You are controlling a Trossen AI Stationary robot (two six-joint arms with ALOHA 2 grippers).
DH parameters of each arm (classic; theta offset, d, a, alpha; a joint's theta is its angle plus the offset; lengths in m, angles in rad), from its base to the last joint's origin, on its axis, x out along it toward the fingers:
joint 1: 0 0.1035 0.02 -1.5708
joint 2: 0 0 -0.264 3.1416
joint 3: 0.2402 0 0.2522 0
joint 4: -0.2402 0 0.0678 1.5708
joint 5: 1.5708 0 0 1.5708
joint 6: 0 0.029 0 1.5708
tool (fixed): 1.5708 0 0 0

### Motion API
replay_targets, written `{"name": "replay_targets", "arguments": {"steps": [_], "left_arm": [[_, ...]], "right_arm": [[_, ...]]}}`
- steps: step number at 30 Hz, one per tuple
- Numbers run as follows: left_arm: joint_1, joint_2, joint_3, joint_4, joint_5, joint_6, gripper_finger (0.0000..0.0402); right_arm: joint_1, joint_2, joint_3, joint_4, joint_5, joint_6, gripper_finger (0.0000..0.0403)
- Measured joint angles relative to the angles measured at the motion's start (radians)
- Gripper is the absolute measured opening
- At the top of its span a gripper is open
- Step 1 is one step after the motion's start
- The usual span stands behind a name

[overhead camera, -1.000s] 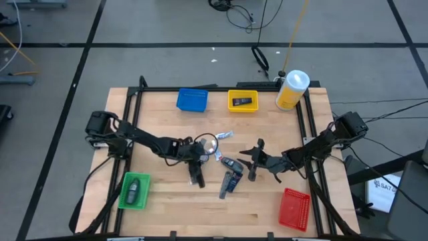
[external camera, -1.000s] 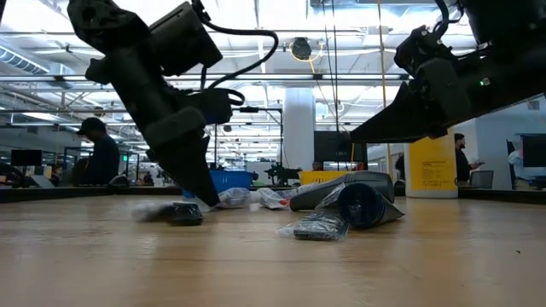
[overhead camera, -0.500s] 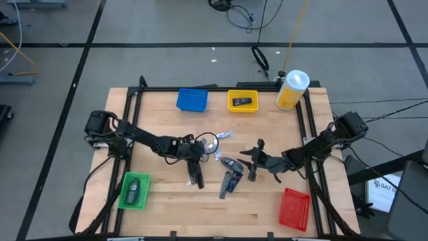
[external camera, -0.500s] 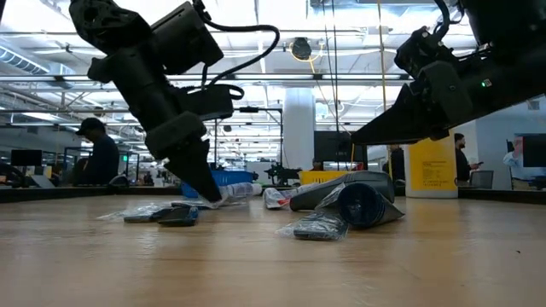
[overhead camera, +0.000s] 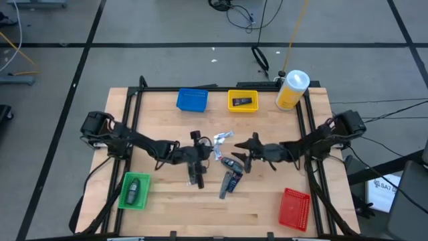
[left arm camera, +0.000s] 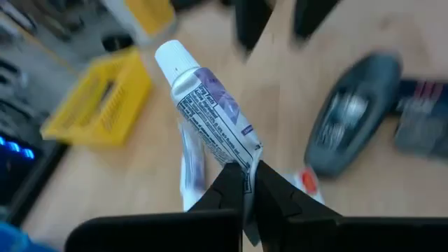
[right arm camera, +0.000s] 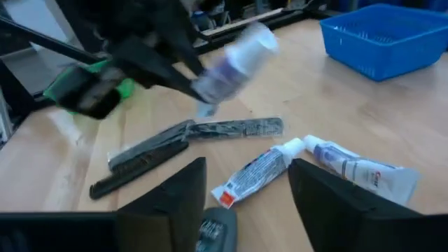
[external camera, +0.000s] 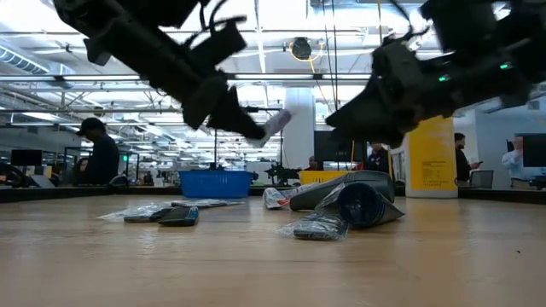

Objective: Pick & Place Travel size toiletries
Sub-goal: Put the white toothpaste into the blue bin

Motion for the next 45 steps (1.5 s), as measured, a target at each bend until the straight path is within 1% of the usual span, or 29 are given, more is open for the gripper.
{"name": "replay_targets", "arguments": {"steps": [2, 4, 8, 9, 11, 13, 16, 19, 24, 27, 29, 31, 32, 34, 37, 40, 43, 45], "left_arm": [[-0.016, 0.0, 0.0, 0.048, -0.002, 0.019, 0.0008], [-0.028, 0.0, 0.0, 0.091, -0.001, 0.03, 0.0016], [-0.04, 0.0, 0.0, 0.14, 0.004, 0.059, 0.0019], [-0.039, 0.0, 0.0, 0.141, 0.004, 0.061, 0.0016], [-0.039, 0.0, 0.0, 0.152, 0.003, 0.064, 0.0009], [-0.039, -0.001, 0.0, 0.154, 0.005, 0.059, 0.0005], [-0.039, 0.0, 0.0, 0.152, 0.008, 0.048, 0.0009], [-0.039, 0.0, 0.0, 0.152, 0.009, 0.044, 0.0022], [-0.035, 0.0, 0.0, 0.127, 0.015, 0.035, 0.0027], [-0.016, 0.0, 0.002, 0.06, 0.023, 0.031, 0.0037], [0.004, -0.001, 0.002, -0.01, 0.026, -0.008, 0.0059], [0.028, 0.0, -0.001, -0.084, 0.038, -0.056, 0.0093], [0.042, 0.001, -0.002, -0.104, 0.06, -0.081, 0.0113], [0.071, 0.0, -0.001, -0.099, 0.136, -0.133, 0.016], [0.114, 0.001, -0.001, -0.038, 0.266, -0.218, 0.0231], [0.142, 0.028, 0.0, 0.098, 0.346, -0.246, 0.0287], [0.154, 0.086, 0.0, 0.232, 0.399, -0.249, 0.0316], [0.154, 0.126, 0.0, 0.29, 0.408, -0.259, 0.0316]], "right_arm": [[-0.039, 0.033, 0.015, 0.037, -0.082, -0.024, 0.0224], [-0.067, 0.078, 0.029, 0.11, -0.168, -0.087, 0.0241], [-0.094, 0.189, 0.057, 0.344, -0.317, -0.24, 0.0257], [-0.098, 0.214, 0.068, 0.408, -0.341, -0.261, 0.0257], [-0.106, 0.247, 0.077, 0.499, -0.349, -0.269, 0.0254], [-0.113, 0.265, 0.091, 0.543, -0.348, -0.269, 0.0247], [-0.119, 0.272, 0.108, 0.552, -0.348, -0.261, 0.0226], [-0.12, 0.273, 0.118, 0.549, -0.347, -0.258, 0.0194], [-0.12, 0.272, 0.12, 0.519, -0.347, -0.262, 0.0116], [-0.12, 0.261, 0.12, 0.466, -0.344, -0.27, 0.0067], [-0.121, 0.239, 0.119, 0.408, -0.334, -0.277, 0.0042], [-0.125, 0.208, 0.118, 0.326, -0.322, -0.286, 0.0033], [-0.125, 0.189, 0.118, 0.277, -0.306, -0.289, 0.0033], [-0.125, 0.153, 0.118, 0.182, -0.269, -0.289, 0.0033], [-0.133, 0.118, 0.118, 0.102, -0.24, -0.289, 0.004], [-0.137, 0.115, 0.117, 0.098, -0.243, -0.305, 0.0039], [-0.136, 0.114, 0.117, 0.093, -0.243, -0.318, 0.0033], [-0.136, 0.115, 0.117, 0.09, -0.243, -0.318, 0.0033]]}}
